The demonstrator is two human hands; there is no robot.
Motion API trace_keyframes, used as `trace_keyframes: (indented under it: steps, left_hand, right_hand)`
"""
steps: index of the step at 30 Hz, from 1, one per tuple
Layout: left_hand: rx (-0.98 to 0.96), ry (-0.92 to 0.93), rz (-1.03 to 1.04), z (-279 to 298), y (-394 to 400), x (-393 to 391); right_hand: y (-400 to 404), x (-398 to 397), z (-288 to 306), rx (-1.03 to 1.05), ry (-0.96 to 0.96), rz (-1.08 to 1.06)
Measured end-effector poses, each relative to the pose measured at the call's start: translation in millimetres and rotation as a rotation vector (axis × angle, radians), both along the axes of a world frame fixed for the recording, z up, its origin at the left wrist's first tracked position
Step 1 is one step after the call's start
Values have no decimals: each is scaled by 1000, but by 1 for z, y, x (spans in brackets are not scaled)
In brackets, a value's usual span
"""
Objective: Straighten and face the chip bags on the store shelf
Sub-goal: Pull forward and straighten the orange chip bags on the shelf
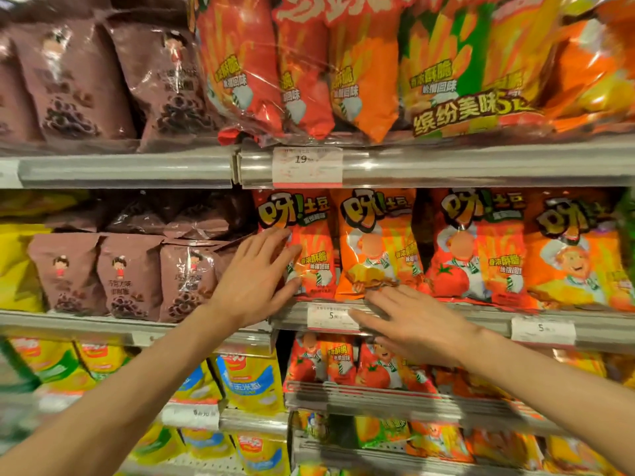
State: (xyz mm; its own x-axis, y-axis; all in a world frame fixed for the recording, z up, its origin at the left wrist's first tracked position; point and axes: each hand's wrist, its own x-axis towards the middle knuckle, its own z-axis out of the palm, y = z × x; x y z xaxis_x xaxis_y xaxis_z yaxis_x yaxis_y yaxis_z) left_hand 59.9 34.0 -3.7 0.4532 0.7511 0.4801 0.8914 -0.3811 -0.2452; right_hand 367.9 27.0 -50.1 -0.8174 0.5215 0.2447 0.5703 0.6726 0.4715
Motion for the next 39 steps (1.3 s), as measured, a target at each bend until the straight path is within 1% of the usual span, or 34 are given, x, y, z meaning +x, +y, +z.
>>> trace_keyframes:
  steps: [8, 13, 20, 29, 31, 34, 37, 39]
  left_hand:
    - [15, -18, -4, 6, 14, 4]
    - [35, 15, -47, 10, 25, 8]
    - [62, -27, -96, 4, 29, 4]
    - [99, -32, -97, -4, 29, 4]
    - [118, -60, -113, -5, 27, 5]
    - [146, -139, -197, -8, 21, 9]
    - [125, -211, -281, -14, 14, 14]
    - [102, -249, -319, -19, 10, 18]
  right_hand:
    - [2, -5, 3, 4, 14, 32]
    - [-1, -6, 2, -6, 11, 18]
    - [-5, -4, 4, -8, 6, 15]
    - [-8, -3, 6, -7, -6, 1]
    - [-8, -3, 6, -12, 4, 1]
    - [-10, -2, 8, -19, 12, 3]
    - [-13, 3, 13, -55, 18, -33]
    - [-14, 9, 20, -85, 67, -69]
